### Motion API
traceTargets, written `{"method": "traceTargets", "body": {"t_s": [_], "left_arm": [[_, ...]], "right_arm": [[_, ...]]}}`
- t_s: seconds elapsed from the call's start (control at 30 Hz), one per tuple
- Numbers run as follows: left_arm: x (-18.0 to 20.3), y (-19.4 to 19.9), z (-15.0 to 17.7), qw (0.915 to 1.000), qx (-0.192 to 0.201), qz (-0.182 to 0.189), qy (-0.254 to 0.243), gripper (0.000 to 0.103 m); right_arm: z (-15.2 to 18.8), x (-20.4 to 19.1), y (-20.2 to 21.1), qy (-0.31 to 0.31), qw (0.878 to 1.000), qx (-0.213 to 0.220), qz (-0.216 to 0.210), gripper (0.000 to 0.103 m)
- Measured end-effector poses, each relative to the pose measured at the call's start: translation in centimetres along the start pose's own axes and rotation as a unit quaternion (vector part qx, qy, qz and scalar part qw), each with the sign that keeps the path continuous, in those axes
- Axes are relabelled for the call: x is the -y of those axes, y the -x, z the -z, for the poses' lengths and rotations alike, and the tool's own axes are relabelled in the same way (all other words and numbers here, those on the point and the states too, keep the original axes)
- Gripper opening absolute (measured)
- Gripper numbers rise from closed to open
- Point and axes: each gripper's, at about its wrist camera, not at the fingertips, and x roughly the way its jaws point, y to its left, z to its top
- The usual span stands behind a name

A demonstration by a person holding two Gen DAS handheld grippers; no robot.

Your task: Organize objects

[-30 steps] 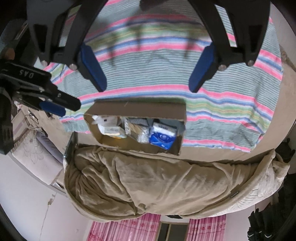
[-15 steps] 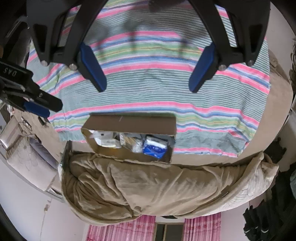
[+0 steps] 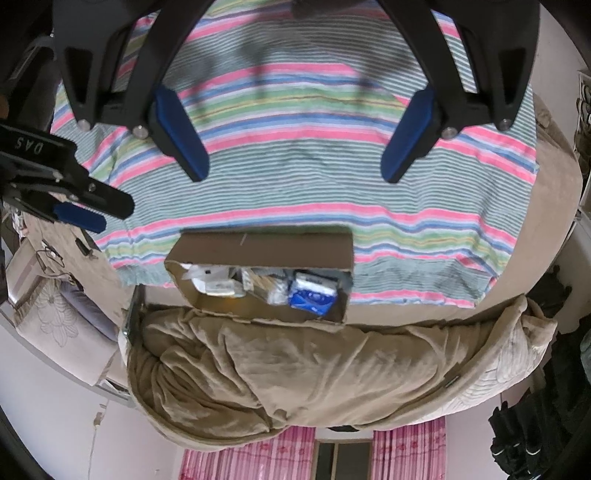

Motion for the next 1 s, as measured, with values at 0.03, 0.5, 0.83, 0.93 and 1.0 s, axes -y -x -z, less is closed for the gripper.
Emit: {"method": "traceTargets", "body": {"t_s": [0.03,0.5,0.83,0.93,1.0], "left_arm": [[-0.11,-0.08,-0.03,1.0000,0.000,0.000,0.000,0.095],[-0.33,-0.60,-0.35,1.0000,-0.004,0.001,0.001,0.095],[-0.40,-0.71,-0.38,1.0000,-0.005,0.002,0.002,0.096],[-0.41,-0.72,-0.34,1.0000,-0.004,0.003,0.001,0.096],[-0.45,-0.82,-0.34,1.0000,-0.004,0.003,0.002,0.096]], "right_arm": [[-0.03,-0.02,-0.05,0.000,1.000,-0.001,-0.001,0.076],[-0.21,0.16,-0.31,0.000,1.000,-0.001,0.000,0.076],[-0.26,0.17,-0.39,0.000,1.000,-0.002,0.000,0.076],[-0.25,0.16,-0.34,0.000,1.000,-0.002,0.000,0.076],[-0.25,0.17,-0.34,0.000,1.000,-0.002,0.000,0.076]]}}
